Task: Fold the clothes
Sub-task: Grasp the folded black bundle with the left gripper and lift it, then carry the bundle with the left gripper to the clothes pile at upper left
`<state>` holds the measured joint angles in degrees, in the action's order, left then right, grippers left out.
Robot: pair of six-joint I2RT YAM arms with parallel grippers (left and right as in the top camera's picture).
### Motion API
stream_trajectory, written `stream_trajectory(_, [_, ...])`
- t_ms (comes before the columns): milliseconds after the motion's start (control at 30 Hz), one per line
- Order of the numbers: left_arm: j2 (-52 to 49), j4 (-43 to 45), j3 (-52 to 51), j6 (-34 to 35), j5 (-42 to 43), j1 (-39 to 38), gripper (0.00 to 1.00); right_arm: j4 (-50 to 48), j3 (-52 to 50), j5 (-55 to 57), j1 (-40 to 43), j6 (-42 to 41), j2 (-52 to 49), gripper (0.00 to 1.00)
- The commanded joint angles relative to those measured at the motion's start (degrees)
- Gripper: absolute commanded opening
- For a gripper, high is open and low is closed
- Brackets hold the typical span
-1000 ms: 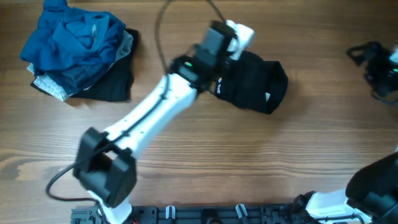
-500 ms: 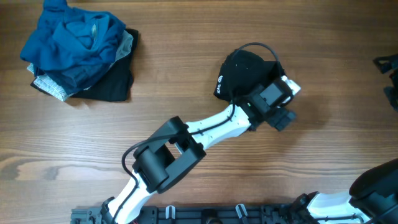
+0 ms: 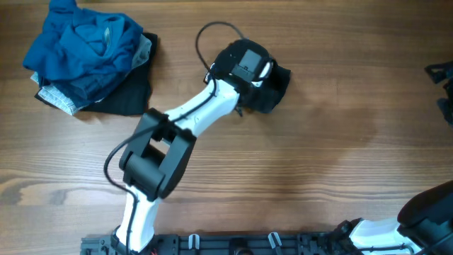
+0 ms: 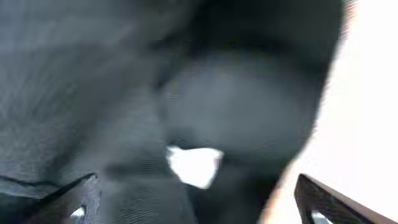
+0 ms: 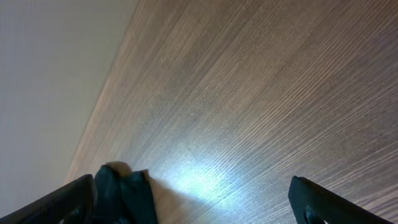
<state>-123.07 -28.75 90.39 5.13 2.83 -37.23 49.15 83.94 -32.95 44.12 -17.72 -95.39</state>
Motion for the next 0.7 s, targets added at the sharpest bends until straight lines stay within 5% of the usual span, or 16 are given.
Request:
stream_trajectory(0, [6.9,0.9,0.0,-7.1,-6.3,-5.7,0.99,-0.3,0.5,0.2,-0.2,1.0,-0.1,1.0])
stream_trajectory(100, [4.8,2.4,0.1,-11.4,-12.1,-11.6,0.99,-0.2,0.5,0.2,-0.2,1.0,-0.1,1.0])
stream_trajectory(533, [-6.1,17.1,0.1,-11.3,-17.9,-10.7,0.99,0.0,0.5,-0.5,-0.2,1.0,-0.1,1.0])
stream_trajectory(667, [-8.9,18.1,0.1,-11.4,-19.0,-10.4,0.87,0.0,0.5,-0.5,-0.2,1.0,-0.1,1.0])
